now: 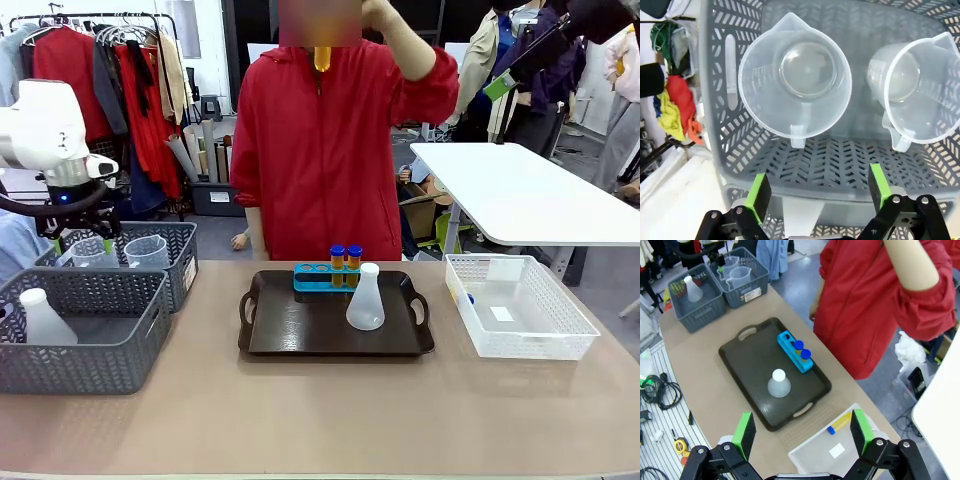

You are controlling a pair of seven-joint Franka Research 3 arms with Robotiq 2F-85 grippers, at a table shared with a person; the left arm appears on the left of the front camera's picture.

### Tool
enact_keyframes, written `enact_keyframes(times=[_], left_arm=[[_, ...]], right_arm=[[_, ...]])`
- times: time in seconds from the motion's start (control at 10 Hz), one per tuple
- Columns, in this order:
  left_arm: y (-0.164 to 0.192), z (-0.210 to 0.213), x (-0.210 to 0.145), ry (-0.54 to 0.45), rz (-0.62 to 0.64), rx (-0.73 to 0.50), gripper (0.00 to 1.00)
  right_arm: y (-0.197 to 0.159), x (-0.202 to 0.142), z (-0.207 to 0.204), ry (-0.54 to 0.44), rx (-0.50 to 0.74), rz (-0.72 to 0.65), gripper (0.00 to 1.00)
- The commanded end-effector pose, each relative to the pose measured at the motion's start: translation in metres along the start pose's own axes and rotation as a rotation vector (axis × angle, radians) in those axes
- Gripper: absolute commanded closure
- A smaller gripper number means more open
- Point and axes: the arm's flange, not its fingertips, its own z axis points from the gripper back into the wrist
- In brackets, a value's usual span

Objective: Prepare the laboratory tools.
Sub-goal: Pick up one Large Measuring Cup and place it on the Handle tray.

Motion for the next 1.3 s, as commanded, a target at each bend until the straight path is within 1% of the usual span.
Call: enact_keyframes(times=[0.0, 0.4, 0.8, 1.2], left_arm=[[0.012, -0.009, 0.003, -0.020, -0.007, -0.005, 0.00], [0.020, -0.028, 0.007, -0.006, -0.009, -0.041, 0.00], [0.021, -0.038, 0.010, -0.025, -0.029, -0.050, 0.00], [0.025, -0.046, 0.016, -0.006, -0.028, -0.051, 0.00]], right_arm=[[0.001, 0.001, 0.001, -0.003, 0.002, 0.004, 0.00], [0.001, 0.001, 0.001, -0.003, 0.002, 0.004, 0.00], [0.001, 0.001, 0.001, -0.003, 0.002, 0.004, 0.00], [0.001, 0.001, 0.001, -0.003, 0.002, 0.004, 0.00]])
